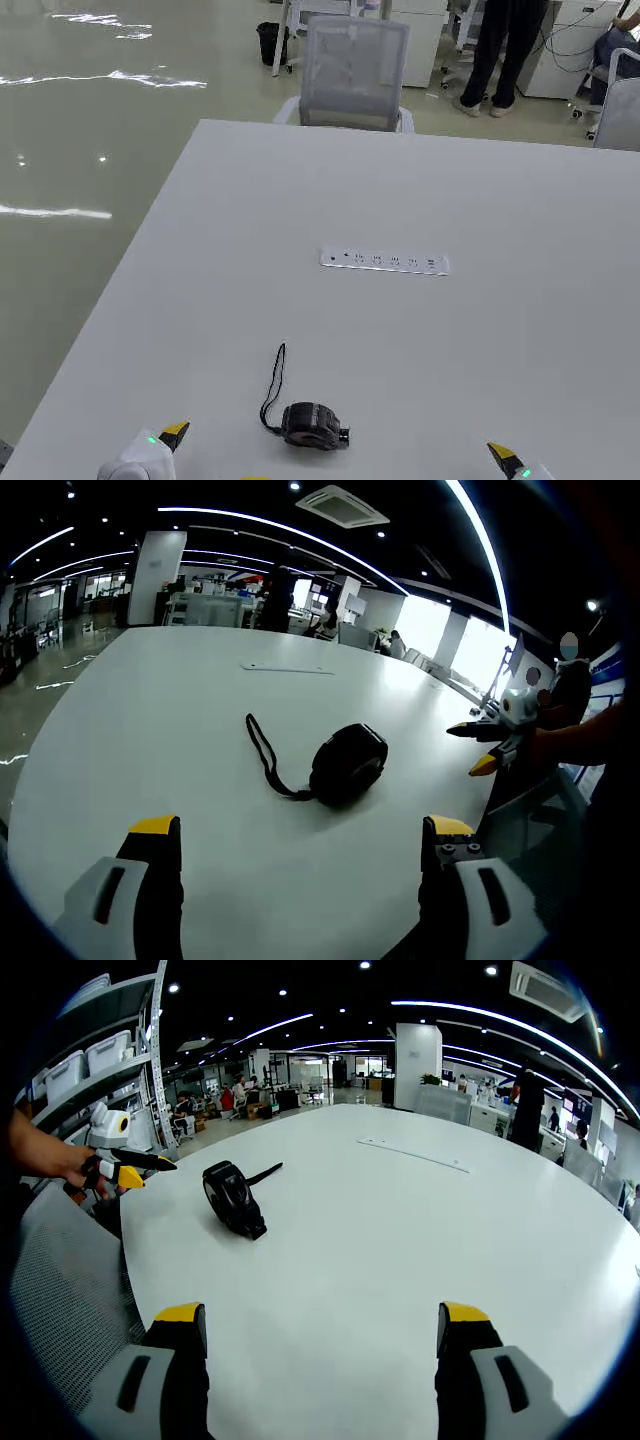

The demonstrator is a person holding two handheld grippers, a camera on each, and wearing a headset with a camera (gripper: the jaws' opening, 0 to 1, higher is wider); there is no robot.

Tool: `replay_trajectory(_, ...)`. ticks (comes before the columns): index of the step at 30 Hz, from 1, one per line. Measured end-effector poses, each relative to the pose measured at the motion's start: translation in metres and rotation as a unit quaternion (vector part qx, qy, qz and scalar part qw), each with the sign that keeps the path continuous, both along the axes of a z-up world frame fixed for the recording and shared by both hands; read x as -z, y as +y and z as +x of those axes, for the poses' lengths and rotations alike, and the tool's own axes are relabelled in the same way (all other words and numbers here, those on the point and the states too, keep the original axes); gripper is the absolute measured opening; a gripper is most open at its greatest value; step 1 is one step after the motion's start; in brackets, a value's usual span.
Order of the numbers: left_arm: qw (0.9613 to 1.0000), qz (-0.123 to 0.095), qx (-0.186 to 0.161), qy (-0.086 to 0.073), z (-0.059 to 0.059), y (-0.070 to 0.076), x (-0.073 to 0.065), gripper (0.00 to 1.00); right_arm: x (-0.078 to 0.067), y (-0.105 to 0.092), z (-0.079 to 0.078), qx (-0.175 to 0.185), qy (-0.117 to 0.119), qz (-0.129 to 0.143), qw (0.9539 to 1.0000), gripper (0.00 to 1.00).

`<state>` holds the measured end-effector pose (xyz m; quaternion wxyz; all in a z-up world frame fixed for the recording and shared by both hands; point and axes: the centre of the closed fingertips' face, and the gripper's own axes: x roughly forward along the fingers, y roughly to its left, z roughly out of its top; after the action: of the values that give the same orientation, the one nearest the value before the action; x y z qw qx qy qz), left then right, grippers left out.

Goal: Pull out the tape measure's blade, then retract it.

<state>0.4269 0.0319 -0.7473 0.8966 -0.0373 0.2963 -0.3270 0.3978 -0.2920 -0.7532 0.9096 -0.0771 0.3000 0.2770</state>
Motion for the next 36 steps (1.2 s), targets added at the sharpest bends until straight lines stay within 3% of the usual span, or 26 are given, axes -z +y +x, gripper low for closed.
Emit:
replay_trajectory(3, 1.0, 0.002, -0.003, 0.008, -0.007, 0.008, 0.003, 0.99, -0.004, -0.01, -0.006, 0.012, -0.007, -0.003, 0.9999, 0.99)
replay_trajectory(8, 0.9996, 0.003, -0.029, 0.003, -0.009, 0.031, 0.0, 0.99, -0.01, -0.022, -0.018, 0.024, -0.015, 0.002, 0.9996, 1.0)
replay_trajectory(12, 0.9992, 0.002, -0.041, -0.002, -0.011, 0.044, -0.008, 0.99, -0.012, -0.033, -0.03, 0.038, -0.007, 0.012, 0.9992, 1.0)
replay_trajectory(14, 0.9993, 0.017, -0.03, -0.012, -0.013, 0.049, -0.01, 0.99, -0.011, -0.039, -0.039, 0.042, 0.0, 0.014, 0.999, 1.0)
replay_trajectory(16, 0.9994, 0.026, -0.02, -0.01, -0.017, 0.052, -0.011, 0.99, -0.009, -0.046, -0.047, 0.048, 0.004, 0.016, 0.9987, 1.0)
replay_trajectory(20, 0.9994, 0.021, -0.024, -0.015, -0.018, 0.064, -0.015, 0.99, -0.005, -0.055, -0.06, 0.052, 0.012, 0.007, 0.9986, 1.0)
replay_trajectory(24, 0.9997, 0.001, -0.023, -0.008, -0.023, 0.069, -0.019, 0.99, -0.007, -0.059, -0.063, 0.062, 0.012, 0.008, 0.998, 1.0)
replay_trajectory(29, 0.9998, 0.007, -0.016, -0.005, -0.027, 0.073, -0.02, 0.99, -0.009, -0.055, -0.063, 0.051, 0.006, -0.004, 0.9987, 1.0)
replay_trajectory(33, 0.9996, 0.008, -0.026, -0.005, -0.024, 0.077, -0.021, 0.99, -0.008, -0.061, -0.061, 0.062, 0.008, 0.013, 0.998, 1.0)
replay_trajectory(36, 0.9996, 0.01, -0.025, -0.007, -0.022, 0.077, -0.022, 0.99, -0.008, -0.066, -0.061, 0.067, 0.008, 0.011, 0.9977, 1.0)
